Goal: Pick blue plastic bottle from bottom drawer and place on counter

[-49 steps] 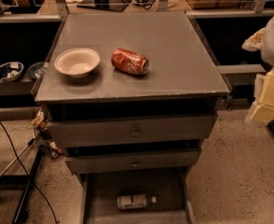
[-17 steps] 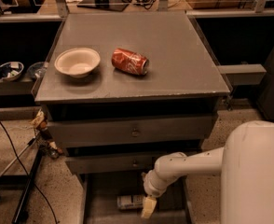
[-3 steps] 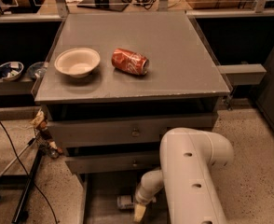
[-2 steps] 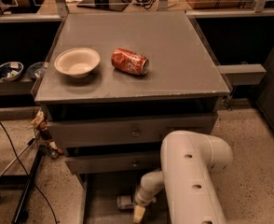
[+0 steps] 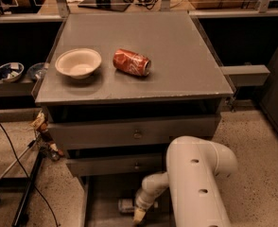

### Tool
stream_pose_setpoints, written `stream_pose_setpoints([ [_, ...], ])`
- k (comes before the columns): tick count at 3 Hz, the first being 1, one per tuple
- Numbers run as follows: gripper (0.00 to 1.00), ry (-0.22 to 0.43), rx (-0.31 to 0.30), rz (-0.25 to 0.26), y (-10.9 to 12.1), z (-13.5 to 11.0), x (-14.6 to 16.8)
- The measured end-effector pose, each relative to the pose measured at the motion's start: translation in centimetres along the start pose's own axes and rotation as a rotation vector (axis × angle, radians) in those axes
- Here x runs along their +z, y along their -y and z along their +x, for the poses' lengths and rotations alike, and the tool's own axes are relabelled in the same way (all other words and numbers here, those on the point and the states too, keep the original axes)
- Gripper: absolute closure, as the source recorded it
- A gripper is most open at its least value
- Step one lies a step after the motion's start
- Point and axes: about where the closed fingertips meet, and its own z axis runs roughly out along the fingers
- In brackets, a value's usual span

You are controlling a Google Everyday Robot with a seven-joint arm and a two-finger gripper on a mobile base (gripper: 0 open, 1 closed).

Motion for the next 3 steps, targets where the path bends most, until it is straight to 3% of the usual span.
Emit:
stream_pose_setpoints([
  [1,0.58,0.000,0.000,0.000,0.00,0.00,0.00],
  [3,1.00,0.000,0.000,0.000,-0.01,0.00,0.00],
])
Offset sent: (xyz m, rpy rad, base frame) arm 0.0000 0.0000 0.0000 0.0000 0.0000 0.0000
